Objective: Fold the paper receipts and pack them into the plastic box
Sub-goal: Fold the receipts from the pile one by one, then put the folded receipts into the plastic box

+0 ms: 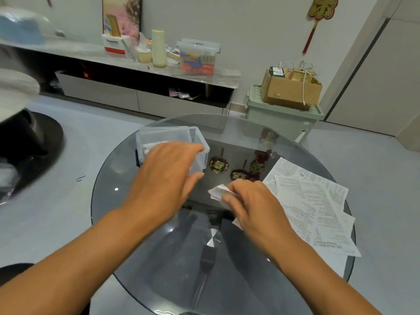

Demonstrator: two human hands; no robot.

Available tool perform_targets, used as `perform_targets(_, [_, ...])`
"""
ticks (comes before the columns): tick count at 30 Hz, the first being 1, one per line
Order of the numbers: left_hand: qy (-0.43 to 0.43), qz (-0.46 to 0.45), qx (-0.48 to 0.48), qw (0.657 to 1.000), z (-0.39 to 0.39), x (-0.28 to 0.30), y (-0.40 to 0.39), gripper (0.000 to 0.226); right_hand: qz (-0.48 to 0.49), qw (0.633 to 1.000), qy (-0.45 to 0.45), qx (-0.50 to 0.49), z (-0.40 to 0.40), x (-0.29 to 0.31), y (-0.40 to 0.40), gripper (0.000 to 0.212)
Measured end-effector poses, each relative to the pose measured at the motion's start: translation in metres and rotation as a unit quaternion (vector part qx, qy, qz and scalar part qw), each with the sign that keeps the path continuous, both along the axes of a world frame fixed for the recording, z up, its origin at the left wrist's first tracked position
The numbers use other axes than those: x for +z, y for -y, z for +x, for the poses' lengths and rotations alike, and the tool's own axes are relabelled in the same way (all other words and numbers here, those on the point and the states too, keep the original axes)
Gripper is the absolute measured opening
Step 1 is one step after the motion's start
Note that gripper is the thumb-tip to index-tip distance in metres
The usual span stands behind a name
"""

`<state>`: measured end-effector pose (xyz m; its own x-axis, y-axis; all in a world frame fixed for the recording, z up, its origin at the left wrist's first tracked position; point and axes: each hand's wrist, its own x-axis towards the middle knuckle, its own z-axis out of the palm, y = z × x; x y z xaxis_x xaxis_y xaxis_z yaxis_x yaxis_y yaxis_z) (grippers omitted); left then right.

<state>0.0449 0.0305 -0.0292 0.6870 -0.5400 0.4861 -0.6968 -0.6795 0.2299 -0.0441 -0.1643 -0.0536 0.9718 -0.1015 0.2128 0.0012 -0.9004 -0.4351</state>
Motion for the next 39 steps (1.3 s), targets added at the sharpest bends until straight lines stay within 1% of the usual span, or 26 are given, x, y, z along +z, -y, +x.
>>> perform_targets(1, [0.024,0.028,0.031,0.999,0.009,0.005,-0.006,0.054,0.029,0.999,-0.002,-0.014,-0.002,-0.002,0.003,0.018])
perform_targets(2, [0.022,0.052,0.068,0.996,0.019,0.009,-0.015,0.057,0.061,0.998,0.003,-0.025,-0.003,-0.002,0.004,0.018])
perform_targets(3, [0.010,0.069,0.093,0.993,0.027,0.013,-0.023,0.052,0.089,0.995,0.018,-0.031,-0.003,0.000,0.004,0.018])
perform_targets(4, [-0.004,0.087,0.103,0.991,0.031,0.013,-0.029,0.042,0.117,0.992,0.035,-0.038,-0.004,0.003,0.004,0.017])
perform_targets(6, [-0.015,0.112,0.101,0.988,0.035,0.009,-0.036,0.017,0.168,0.982,0.074,-0.038,-0.003,0.013,0.001,0.015])
perform_targets(7, [-0.026,0.113,0.098,0.988,0.036,0.006,-0.039,0.014,0.196,0.976,0.091,-0.039,-0.003,0.018,0.000,0.014])
perform_targets(9, [-0.049,0.110,0.081,0.989,0.038,0.001,-0.044,0.018,0.230,0.966,0.114,-0.037,-0.001,0.029,-0.004,0.010])
perform_targets(11, [-0.056,0.124,0.054,0.989,0.043,-0.003,-0.051,0.022,0.233,0.963,0.131,-0.033,0.002,0.040,-0.007,0.007])
perform_targets(13, [-0.081,0.122,0.003,0.989,0.044,-0.004,-0.057,0.015,0.230,0.962,0.141,-0.033,0.005,0.048,-0.011,0.010])
perform_targets(14, [-0.090,0.118,-0.025,0.989,0.042,-0.003,-0.059,0.010,0.230,0.963,0.139,-0.031,0.007,0.051,-0.013,0.017])
perform_targets(16, [-0.107,0.111,-0.069,0.986,0.032,0.004,-0.061,0.008,0.212,0.968,0.134,-0.024,0.010,0.058,-0.015,0.029])
perform_targets(18, [-0.122,0.111,-0.109,0.980,0.020,0.011,-0.063,0.008,0.170,0.978,0.124,-0.013,0.014,0.062,-0.016,0.021])
perform_targets(20, [-0.139,0.135,-0.125,0.973,0.008,0.016,-0.066,0.010,0.124,0.987,0.103,-0.008,0.016,0.065,-0.016,0.016])
perform_targets(22, [-0.151,0.150,-0.133,0.968,-0.004,0.022,-0.064,0.024,0.097,0.993,0.067,-0.005,0.015,0.067,-0.018,0.020])
perform_targets(23, [-0.140,0.161,-0.136,0.968,-0.008,0.025,-0.060,0.034,0.087,0.995,0.050,-0.004,0.014,0.068,-0.019,0.021])
perform_targets(27, [-0.049,0.198,-0.134,0.970,-0.010,0.019,-0.044,0.075,0.052,0.999,0.000,0.001,0.012,0.070,-0.022,0.022])
perform_targets(30, [-0.036,0.228,-0.119,0.966,-0.008,0.013,-0.035,0.088,0.027,1.000,-0.009,0.005,0.011,0.068,-0.021,0.019])
perform_targets(33, [-0.028,0.245,-0.098,0.964,-0.007,0.010,-0.029,0.098,0.008,1.000,-0.021,0.003,0.011,0.067,-0.021,0.021])
perform_targets(35, [-0.030,0.247,-0.087,0.965,-0.007,0.009,-0.027,0.097,-0.001,1.000,-0.021,0.005,0.010,0.065,-0.021,0.022])
perform_targets(39, [-0.044,0.238,-0.082,0.967,-0.007,0.007,-0.026,0.078,-0.026,1.000,-0.011,0.009,0.015,0.065,-0.024,0.021])
